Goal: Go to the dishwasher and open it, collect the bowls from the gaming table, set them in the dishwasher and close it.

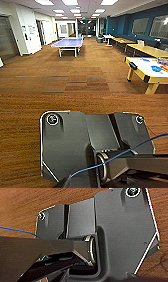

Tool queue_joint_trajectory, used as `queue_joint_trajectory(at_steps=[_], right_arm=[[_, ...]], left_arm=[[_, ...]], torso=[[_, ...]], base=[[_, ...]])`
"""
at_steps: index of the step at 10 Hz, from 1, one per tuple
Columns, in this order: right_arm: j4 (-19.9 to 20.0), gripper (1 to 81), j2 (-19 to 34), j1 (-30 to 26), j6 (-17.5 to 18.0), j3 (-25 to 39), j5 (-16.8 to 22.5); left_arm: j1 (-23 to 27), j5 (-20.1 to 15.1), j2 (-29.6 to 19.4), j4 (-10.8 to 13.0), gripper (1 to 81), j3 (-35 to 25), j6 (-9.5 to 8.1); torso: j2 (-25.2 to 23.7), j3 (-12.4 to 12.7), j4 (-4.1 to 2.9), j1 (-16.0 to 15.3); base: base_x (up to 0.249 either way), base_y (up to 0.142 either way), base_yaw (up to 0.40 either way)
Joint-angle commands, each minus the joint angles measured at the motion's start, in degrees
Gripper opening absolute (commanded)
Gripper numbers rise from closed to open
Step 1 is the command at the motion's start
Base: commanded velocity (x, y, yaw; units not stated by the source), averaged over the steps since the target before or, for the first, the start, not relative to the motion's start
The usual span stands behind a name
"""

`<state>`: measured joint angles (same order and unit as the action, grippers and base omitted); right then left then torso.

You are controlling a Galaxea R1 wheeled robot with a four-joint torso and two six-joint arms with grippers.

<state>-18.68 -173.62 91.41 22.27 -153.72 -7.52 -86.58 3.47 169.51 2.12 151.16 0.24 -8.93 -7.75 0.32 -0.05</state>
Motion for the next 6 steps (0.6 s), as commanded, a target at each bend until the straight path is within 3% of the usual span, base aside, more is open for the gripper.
queue_joint_trajectory(at_steps=[1, 6], right_arm=[[-0.8, 81.1, -0.1, -2.9, 0.0, 0.5, 2.2], [-0.7, 81.1, -0.1, -2.9, 0.0, 0.4, 2.2]], left_arm=[[3.1, -2.7, -0.5, -0.2, 81.1, -0.2, 0.46], [3.1, -2.7, -0.2, -0.2, 81.1, -0.2, 0.46]], torso=[[0.0, 0.0, 0.00, 0.0], [0.0, 0.0, 0.00, 0.0]], base=[[0.181, 0.000, 0.000], [0.171, 0.000, 0.000]])
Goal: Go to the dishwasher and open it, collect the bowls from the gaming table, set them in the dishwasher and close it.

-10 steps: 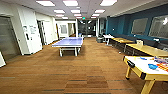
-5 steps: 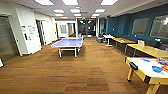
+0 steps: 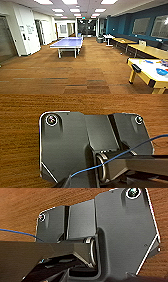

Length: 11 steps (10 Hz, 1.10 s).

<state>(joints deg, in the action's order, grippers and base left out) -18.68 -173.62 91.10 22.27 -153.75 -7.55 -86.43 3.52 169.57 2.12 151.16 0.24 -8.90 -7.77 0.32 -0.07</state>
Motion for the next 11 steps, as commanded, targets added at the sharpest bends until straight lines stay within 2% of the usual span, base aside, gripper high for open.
queue_joint_trajectory(at_steps=[1, 8, 11], right_arm=[[-0.8, 81.1, -0.1, -2.6, 0.0, 0.5, 2.3], [-0.7, 81.1, -0.1, -2.6, 0.0, 0.5, 2.3], [-0.8, 81.1, -0.1, -2.6, 0.0, 0.5, 2.3]], left_arm=[[3.0, -2.7, -0.4, -0.2, 81.1, -0.1, 0.46], [3.0, -2.7, -0.4, -0.2, 81.1, -0.2, 0.46], [3.0, -2.7, -0.5, -0.3, 81.1, -0.2, 0.20]], torso=[[0.0, 0.0, 0.00, 0.0], [0.0, 0.0, 0.00, 0.0], [0.0, 0.0, 0.00, 0.0]], base=[[0.145, 0.000, 0.000], [0.117, 0.000, 0.000], [0.000, 0.000, 0.000]])
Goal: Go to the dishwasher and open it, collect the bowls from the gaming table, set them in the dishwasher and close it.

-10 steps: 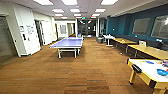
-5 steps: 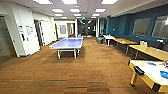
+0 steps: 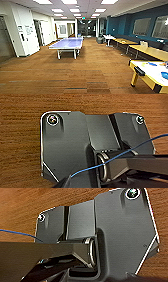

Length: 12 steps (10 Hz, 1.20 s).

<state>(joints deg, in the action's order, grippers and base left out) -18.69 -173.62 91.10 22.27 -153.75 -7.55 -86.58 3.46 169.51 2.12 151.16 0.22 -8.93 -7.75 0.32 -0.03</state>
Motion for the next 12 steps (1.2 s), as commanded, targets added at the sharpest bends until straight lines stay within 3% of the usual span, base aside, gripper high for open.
queue_joint_trajectory(at_steps=[1, 12], right_arm=[[-0.7, 81.1, 0.0, -2.6, 0.0, 0.4, 2.3], [-0.8, 81.1, 0.0, -2.6, 0.0, 0.4, 2.3]], left_arm=[[3.1, -2.8, -0.4, -0.3, 81.1, -0.2, 0.05], [3.1, -2.9, -0.3, 0.3, 81.1, -0.2, -0.04]], torso=[[0.0, 0.0, 0.00, 0.0], [0.0, 0.0, 0.00, 0.0]], base=[[0.000, 0.000, 0.000], [0.000, 0.000, 0.000]])
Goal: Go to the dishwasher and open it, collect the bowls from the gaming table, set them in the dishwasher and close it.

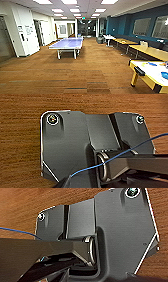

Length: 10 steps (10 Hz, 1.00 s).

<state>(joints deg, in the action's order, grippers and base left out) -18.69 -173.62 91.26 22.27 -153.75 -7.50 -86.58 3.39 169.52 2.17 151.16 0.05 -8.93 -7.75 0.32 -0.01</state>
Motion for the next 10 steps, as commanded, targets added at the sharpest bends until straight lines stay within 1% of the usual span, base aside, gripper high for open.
queue_joint_trajectory(at_steps=[1, 3, 10], right_arm=[[-0.7, 81.1, 0.0, -2.8, 0.0, 0.3, 2.2], [-0.8, 81.1, 0.0, -2.8, 0.0, 0.4, 2.2], [-0.7, 81.1, 0.0, -2.7, 0.0, 0.5, 2.2]], left_arm=[[3.1, -2.9, -0.3, 0.3, 81.1, -0.2, 0.21], [3.1, -2.9, -0.4, 0.2, 81.1, -0.2, 0.13], [3.1, -2.9, -0.3, 0.3, 81.1, -0.2, 0.21]], torso=[[0.0, 0.0, 0.00, 0.0], [0.0, 0.0, 0.00, 0.0], [0.0, 0.0, 0.00, 0.0]], base=[[0.000, 0.000, 0.000], [0.000, 0.000, -0.180], [0.000, 0.000, -0.248]])
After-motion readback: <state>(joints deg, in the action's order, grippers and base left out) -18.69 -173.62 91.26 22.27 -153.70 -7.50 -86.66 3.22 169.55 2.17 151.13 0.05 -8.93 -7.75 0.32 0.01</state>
